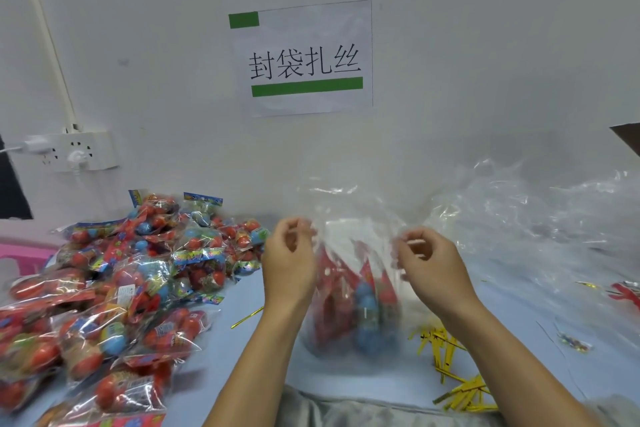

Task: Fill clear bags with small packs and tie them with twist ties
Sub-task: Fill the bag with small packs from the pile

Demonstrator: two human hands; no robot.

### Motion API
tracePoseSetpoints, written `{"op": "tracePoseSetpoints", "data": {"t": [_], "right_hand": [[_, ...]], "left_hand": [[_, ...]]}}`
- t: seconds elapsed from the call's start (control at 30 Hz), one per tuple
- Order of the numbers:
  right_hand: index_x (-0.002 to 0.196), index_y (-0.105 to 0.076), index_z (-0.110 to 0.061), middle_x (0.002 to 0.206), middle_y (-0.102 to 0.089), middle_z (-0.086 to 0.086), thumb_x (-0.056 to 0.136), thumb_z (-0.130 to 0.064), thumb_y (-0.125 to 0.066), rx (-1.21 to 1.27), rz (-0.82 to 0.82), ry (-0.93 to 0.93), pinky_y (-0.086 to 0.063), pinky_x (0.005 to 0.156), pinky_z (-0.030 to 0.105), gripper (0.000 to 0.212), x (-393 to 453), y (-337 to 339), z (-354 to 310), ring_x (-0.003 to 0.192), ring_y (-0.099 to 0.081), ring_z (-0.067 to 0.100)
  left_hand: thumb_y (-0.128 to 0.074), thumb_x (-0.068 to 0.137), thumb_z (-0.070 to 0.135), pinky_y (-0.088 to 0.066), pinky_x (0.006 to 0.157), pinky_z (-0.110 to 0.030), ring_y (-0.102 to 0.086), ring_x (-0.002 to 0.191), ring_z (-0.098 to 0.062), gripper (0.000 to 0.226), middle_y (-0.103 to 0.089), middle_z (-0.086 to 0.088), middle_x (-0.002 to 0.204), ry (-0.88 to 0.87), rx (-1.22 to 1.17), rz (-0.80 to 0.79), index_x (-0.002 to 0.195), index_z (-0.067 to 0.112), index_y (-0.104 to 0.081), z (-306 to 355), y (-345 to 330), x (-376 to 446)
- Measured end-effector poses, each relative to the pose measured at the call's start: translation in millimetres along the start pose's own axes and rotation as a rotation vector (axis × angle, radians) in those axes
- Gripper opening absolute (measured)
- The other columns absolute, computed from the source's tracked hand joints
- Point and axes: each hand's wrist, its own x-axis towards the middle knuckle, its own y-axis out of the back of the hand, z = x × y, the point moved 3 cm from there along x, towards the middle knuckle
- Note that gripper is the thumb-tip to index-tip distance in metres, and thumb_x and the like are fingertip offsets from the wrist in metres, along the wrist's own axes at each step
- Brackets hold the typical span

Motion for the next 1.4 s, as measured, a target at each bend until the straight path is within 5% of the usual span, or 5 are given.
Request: {"op": "tracePoseSetpoints", "data": {"t": [0.33, 0.6, 0.73, 1.2, 1.4], "right_hand": [[0.103, -0.066, -0.026, 0.102, -0.072, 0.006, 0.096, -0.008, -0.059, 0.155, 0.111, -0.008, -0.054, 0.076, 0.033, 0.021, 8, 18, -9, 0.088, -0.071, 0.019], [0.098, -0.068, -0.027, 0.100, -0.071, 0.003, 0.094, -0.004, -0.054, 0.134, 0.197, -0.007, -0.055, 0.091, 0.049, 0.028, 3, 21, -9, 0.100, -0.067, 0.025], [0.095, -0.069, -0.027, 0.096, -0.071, 0.001, 0.094, -0.001, -0.053, 0.137, 0.206, 0.024, -0.058, 0.077, 0.038, 0.030, 2, 21, -10, 0.095, -0.069, 0.025], [0.092, -0.069, -0.034, 0.093, -0.071, -0.011, 0.090, -0.002, -0.052, -0.030, 0.224, 0.348, -0.050, 0.076, 0.010, 0.036, -3, 16, -67, 0.092, -0.067, 0.007], [0.092, -0.075, -0.023, 0.086, -0.077, -0.003, 0.088, -0.002, -0.042, -0.407, -0.166, 0.307, -0.056, 0.078, 0.020, 0.039, 17, -9, -129, 0.078, -0.073, 0.005]], "left_hand": [[-0.040, 0.102, 0.020, -0.043, 0.089, -0.036, -0.057, 0.118, -0.021, 0.027, -0.064, -0.002, 0.124, 0.218, 0.086, -0.383, 0.121, 0.018, -0.060, 1, 29, 22], [-0.085, 0.069, 0.039, -0.038, 0.093, -0.010, -0.038, 0.126, 0.000, 0.121, -0.033, 0.023, 0.139, 0.225, 0.627, -1.011, 0.156, 0.037, -0.001, 2, 34, -5], [-0.089, 0.070, 0.033, -0.031, 0.063, 0.010, -0.042, 0.082, 0.030, 0.094, -0.033, 0.041, 0.103, 0.112, 0.545, -0.938, 0.134, 0.044, -0.020, -10, 11, -6], [-0.092, 0.060, 0.030, -0.053, 0.081, -0.017, -0.065, 0.096, -0.002, 0.093, -0.066, 0.005, 0.109, -0.003, 0.187, -0.672, 0.130, 0.050, -0.034, -58, 4, -19], [-0.091, 0.060, 0.038, -0.054, 0.088, -0.019, -0.062, 0.104, -0.004, 0.100, -0.057, 0.012, 0.122, -0.120, 0.189, -0.631, 0.127, 0.064, -0.022, -60, 0, -18]]}}
